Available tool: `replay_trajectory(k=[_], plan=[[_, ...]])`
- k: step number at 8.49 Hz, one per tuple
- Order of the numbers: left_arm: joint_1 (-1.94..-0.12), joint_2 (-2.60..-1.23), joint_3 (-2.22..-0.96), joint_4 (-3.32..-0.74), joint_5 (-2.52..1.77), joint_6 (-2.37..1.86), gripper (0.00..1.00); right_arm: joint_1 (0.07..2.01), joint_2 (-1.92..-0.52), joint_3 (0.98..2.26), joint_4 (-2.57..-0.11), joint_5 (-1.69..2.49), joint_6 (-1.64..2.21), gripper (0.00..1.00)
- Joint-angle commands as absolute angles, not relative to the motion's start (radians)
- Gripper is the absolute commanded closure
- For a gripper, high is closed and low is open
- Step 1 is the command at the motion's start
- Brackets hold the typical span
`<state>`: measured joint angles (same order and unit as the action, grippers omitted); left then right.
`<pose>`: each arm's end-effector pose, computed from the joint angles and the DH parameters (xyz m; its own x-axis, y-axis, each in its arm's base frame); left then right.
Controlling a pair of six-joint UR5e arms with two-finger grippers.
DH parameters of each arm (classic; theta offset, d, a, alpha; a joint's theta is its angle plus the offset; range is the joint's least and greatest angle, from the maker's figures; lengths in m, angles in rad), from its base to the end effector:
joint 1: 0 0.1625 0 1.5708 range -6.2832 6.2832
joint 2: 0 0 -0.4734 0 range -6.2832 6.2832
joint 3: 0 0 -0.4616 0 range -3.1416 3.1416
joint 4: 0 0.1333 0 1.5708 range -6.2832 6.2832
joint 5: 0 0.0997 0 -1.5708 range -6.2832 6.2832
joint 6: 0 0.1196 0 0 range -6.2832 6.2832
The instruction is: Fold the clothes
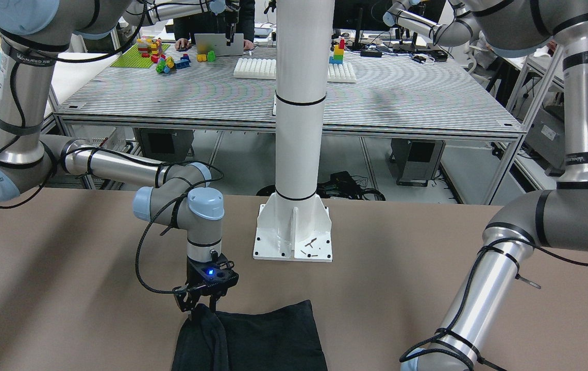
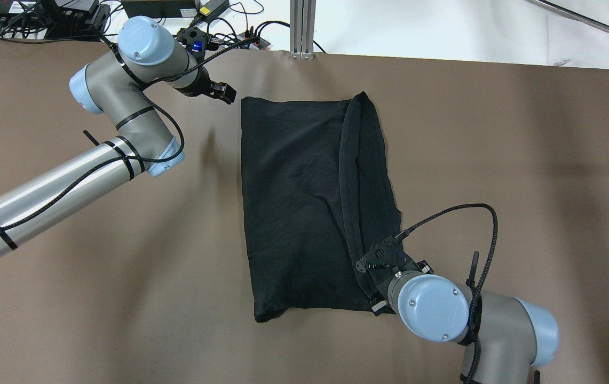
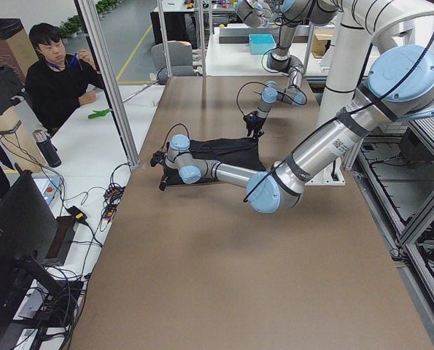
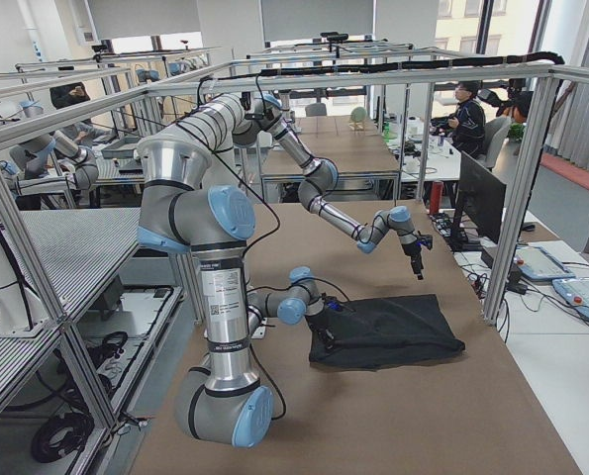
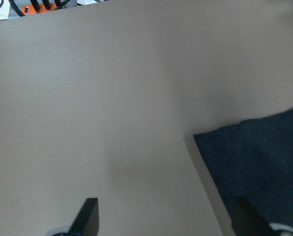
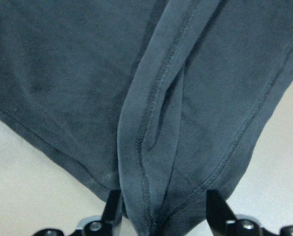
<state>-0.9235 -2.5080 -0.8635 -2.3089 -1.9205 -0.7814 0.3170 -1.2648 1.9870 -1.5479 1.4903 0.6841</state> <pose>0.5174 -0.8375 0.3192 0.6520 0.2435 -0.7180 0.1652 0.8786 0.4480 -0.5665 -0.3363 0.3288 0.7223 -0.5760 0.3827 0.3122 0.7654 0.5628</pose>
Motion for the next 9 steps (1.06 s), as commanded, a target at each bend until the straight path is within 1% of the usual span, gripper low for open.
replay_trajectory(k=[1, 2, 4, 6, 9], plan=[[-0.923, -2.507, -0.864, -2.31, -1.921, -0.782, 0.05, 0.293, -1.255, 1.959, -1.549, 1.489, 0.683, 0.45], [-0.923, -2.507, -0.862, -2.31, -1.921, -0.781, 0.05, 0.293, -1.253, 1.951, -1.549, 1.489, 0.68, 0.55], [-0.923, -2.507, -0.862, -2.309, -1.919, -0.781, 0.05, 0.293, -1.253, 1.951, -1.548, 1.489, 0.678, 0.68], [-0.922, -2.507, -0.862, -2.309, -1.921, -0.781, 0.05, 0.296, -1.244, 1.951, -1.546, 1.491, 0.675, 0.74], [-0.922, -2.508, -0.862, -2.309, -1.919, -0.781, 0.05, 0.301, -1.238, 1.951, -1.546, 1.491, 0.675, 0.73]])
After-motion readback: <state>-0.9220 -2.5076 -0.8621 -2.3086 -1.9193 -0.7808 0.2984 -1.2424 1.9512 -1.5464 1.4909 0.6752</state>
